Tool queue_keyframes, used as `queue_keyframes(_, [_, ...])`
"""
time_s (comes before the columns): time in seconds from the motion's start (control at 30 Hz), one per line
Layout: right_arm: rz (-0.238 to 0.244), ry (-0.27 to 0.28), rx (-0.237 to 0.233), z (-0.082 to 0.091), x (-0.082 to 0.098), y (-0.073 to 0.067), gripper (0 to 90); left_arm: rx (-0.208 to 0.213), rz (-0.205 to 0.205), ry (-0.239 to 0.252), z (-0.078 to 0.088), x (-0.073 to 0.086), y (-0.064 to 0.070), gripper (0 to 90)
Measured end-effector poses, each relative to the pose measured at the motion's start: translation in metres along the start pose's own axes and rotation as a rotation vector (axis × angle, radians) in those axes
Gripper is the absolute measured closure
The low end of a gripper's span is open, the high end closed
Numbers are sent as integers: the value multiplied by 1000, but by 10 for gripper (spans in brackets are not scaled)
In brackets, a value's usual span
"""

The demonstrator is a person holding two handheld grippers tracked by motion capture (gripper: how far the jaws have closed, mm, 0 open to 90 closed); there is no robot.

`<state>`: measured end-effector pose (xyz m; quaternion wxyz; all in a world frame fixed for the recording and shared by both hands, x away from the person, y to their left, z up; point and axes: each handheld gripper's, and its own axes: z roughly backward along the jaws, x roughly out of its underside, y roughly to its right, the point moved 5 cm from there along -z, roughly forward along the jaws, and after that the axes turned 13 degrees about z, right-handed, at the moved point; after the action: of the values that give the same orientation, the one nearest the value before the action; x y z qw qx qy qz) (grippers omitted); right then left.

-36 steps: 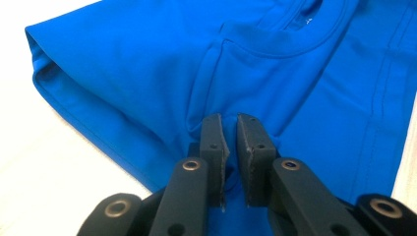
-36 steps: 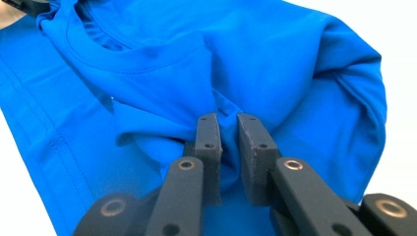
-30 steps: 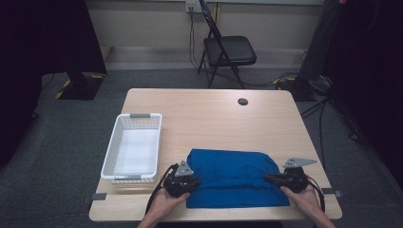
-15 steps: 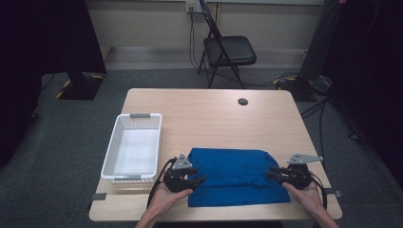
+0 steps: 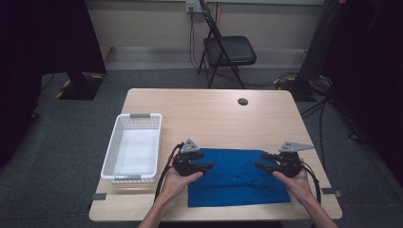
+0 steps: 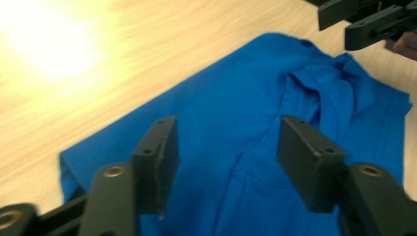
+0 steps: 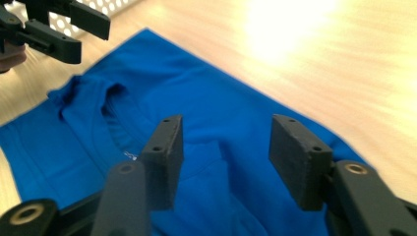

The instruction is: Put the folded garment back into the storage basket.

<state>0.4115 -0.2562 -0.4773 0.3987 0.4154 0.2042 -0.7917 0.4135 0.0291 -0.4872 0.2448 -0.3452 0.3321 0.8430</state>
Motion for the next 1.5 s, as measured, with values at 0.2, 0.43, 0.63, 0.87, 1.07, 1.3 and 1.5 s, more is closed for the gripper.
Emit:
queue_keyframes(0.2, [22,-48,-31,-18,8,-3,600,39,-40,-49,-9,10,6,577])
queue_keyframes(0.43, [24,-65,-29,-26,13,-1,633,39,-67,-91,-19,14,10,625])
queue_keyframes(0.63, [33,-66,-42,-34,13,-6,629,32,-77,-117,-23,18,11,635])
queue_keyframes(0.87, [65,-113,-37,-44,16,-12,658,-20,-96,-126,-27,20,10,759])
queue_keyframes(1.07, [76,-122,-10,-43,16,-12,787,-11,-108,-102,-22,18,13,830])
queue_keyframes(1.3, [35,-60,-12,-33,9,-11,825,25,-107,-56,-12,14,19,838])
queue_keyframes(1.5, [28,-14,-21,-23,1,-13,838,30,-103,-20,-5,11,20,838])
